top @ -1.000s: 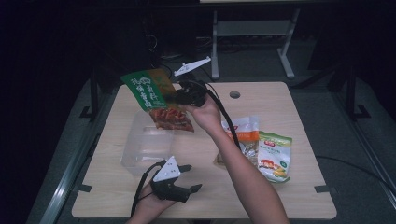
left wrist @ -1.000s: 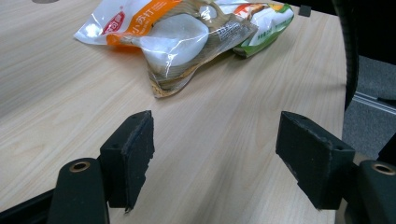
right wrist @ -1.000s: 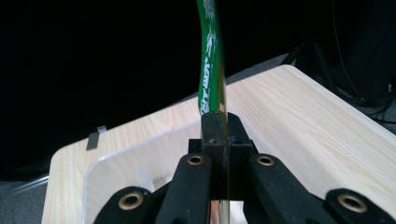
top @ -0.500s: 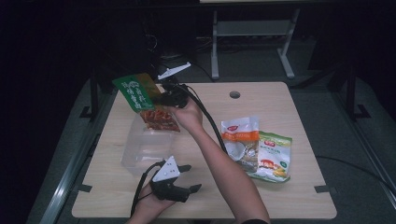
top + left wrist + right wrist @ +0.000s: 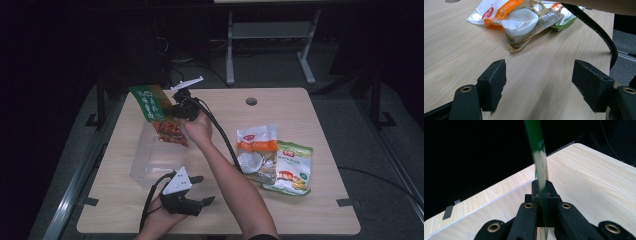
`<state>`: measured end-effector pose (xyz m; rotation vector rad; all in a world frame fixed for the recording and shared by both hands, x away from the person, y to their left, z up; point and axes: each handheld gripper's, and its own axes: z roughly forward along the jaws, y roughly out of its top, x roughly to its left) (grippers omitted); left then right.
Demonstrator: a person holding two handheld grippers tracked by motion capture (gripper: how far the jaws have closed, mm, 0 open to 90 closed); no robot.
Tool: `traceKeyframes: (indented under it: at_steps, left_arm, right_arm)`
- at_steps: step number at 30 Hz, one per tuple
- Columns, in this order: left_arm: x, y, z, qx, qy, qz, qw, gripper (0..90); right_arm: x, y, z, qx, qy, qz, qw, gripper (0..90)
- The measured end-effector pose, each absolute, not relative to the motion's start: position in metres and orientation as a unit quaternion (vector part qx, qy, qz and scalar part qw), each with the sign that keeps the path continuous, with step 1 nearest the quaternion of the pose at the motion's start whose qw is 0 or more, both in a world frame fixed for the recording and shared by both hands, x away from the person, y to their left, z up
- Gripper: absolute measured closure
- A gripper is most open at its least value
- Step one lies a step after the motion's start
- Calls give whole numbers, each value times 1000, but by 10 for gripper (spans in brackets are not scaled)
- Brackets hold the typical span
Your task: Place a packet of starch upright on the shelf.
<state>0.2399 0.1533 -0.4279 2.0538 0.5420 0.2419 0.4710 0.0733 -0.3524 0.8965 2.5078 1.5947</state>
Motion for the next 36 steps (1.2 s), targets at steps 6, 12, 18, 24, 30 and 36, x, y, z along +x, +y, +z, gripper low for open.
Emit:
traceKeyframes:
  at_steps: [6, 12, 18, 24, 30, 36]
  left_arm:
    - [240, 153, -428, 842, 222, 100, 481, 273]
    - [240, 152, -428, 841, 223, 102, 482, 272]
    - [241, 150, -428, 843, 223, 103, 479, 272]
    - [241, 152, -427, 840, 224, 109, 482, 272]
    - [241, 152, -426, 840, 224, 109, 482, 272]
    - [241, 151, -428, 843, 223, 107, 478, 272]
  right_arm:
    - [468, 69, -353, 284, 821, 494, 21, 807]
    - [463, 60, -352, 280, 849, 446, 28, 730]
    - [459, 54, -357, 269, 872, 408, 22, 834]
    - [457, 57, -372, 243, 891, 381, 32, 884]
    - [455, 55, -380, 244, 894, 375, 27, 889]
    - [455, 54, -380, 242, 896, 373, 24, 819]
